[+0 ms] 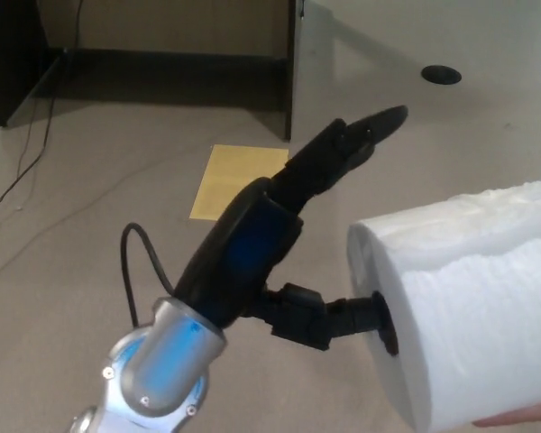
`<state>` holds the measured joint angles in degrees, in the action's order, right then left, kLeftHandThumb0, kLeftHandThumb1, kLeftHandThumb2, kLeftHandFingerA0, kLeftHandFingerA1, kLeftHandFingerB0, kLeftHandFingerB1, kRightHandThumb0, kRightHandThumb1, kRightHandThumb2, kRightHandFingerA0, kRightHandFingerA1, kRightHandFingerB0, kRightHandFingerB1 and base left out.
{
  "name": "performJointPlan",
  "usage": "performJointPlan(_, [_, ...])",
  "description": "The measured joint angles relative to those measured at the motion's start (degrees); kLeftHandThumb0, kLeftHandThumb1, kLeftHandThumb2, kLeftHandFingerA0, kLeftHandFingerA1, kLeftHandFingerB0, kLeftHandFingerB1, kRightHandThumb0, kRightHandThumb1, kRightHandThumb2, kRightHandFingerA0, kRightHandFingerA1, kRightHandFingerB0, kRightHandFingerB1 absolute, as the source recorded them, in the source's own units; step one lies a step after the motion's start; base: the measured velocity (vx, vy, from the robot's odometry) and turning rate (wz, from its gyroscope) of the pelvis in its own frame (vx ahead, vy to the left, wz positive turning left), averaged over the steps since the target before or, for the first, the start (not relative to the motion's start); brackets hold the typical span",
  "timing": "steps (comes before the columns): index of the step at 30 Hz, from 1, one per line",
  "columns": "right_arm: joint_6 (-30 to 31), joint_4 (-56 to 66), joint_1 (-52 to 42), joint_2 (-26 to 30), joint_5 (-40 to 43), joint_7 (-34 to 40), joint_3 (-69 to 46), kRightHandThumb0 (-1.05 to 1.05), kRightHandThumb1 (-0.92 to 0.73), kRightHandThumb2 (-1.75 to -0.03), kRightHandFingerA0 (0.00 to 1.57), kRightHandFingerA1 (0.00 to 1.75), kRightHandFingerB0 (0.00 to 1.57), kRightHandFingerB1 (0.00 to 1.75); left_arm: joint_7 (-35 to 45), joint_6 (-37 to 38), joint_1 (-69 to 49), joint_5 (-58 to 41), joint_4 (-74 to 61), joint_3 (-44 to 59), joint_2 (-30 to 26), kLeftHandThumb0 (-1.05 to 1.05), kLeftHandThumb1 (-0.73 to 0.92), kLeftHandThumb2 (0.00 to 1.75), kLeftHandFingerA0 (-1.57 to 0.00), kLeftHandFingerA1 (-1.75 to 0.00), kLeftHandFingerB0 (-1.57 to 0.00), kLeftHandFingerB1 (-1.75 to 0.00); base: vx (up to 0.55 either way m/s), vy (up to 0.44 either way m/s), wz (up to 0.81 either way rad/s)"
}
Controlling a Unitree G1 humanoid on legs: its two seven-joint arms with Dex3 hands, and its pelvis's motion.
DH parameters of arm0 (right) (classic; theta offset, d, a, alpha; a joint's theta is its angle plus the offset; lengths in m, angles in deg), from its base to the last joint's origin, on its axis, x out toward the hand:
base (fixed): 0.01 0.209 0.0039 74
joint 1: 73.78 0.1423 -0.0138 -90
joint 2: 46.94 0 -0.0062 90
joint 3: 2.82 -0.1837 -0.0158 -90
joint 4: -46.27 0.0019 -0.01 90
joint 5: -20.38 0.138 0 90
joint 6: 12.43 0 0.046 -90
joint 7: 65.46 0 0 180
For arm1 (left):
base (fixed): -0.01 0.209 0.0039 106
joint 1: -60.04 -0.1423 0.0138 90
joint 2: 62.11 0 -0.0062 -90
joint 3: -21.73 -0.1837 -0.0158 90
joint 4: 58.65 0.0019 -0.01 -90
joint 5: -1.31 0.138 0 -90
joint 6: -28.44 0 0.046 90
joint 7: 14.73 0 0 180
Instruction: A person is holding a toilet paper roll and the robot extends its left hand to grab the roll by inserting its thumb into the gap in the middle and brings its hand down by its side. Then it extends its arm again to hand the toilet paper roll back to the person.
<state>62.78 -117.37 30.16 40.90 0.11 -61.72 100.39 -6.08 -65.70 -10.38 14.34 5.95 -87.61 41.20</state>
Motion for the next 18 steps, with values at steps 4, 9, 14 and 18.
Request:
performJointPlan(4, [0.0,0.0,-0.4,0.0,0.0,0.0,-0.1,-0.33,-0.66,-0.60,0.72,0.60,0.57,0.44,-0.1,0.0,-0.8,0.4,-0.2,-0.4,0.7,-0.44,0.36,0.58,-0.19,-0.37,-0.11,-0.30,0.00,0.000,0.00])
performJointPlan(9, [-0.1,0.0,-0.3,-0.2,0.4,-0.4,-0.9,-0.34,-0.66,-0.60,0.72,0.59,0.55,0.44,-0.2,-0.1,-0.4,1.6,0.7,-0.8,1.0,-0.49,0.37,0.61,-0.21,-0.39,-0.11,-0.32,0.00,0.000,0.00])
performJointPlan(14, [0.1,0.0,0.0,-1.4,0.3,-0.4,-0.7,-0.31,-0.65,-0.59,0.73,0.63,0.55,0.43,-0.3,-1.2,1.6,3.0,2.4,-2.7,2.9,-0.44,0.36,0.59,-0.25,-0.39,-0.13,-0.31,0.00,0.000,0.00])
performJointPlan(18, [0.3,0.0,0.2,-1.5,0.2,-0.4,-0.5,-0.33,-0.66,-0.60,0.74,0.62,0.56,0.43,-1.3,-1.7,3.3,4.2,5.4,-4.2,5.6,-0.40,0.38,0.59,-0.34,-0.42,-0.17,-0.33,0.00,0.000,0.00])
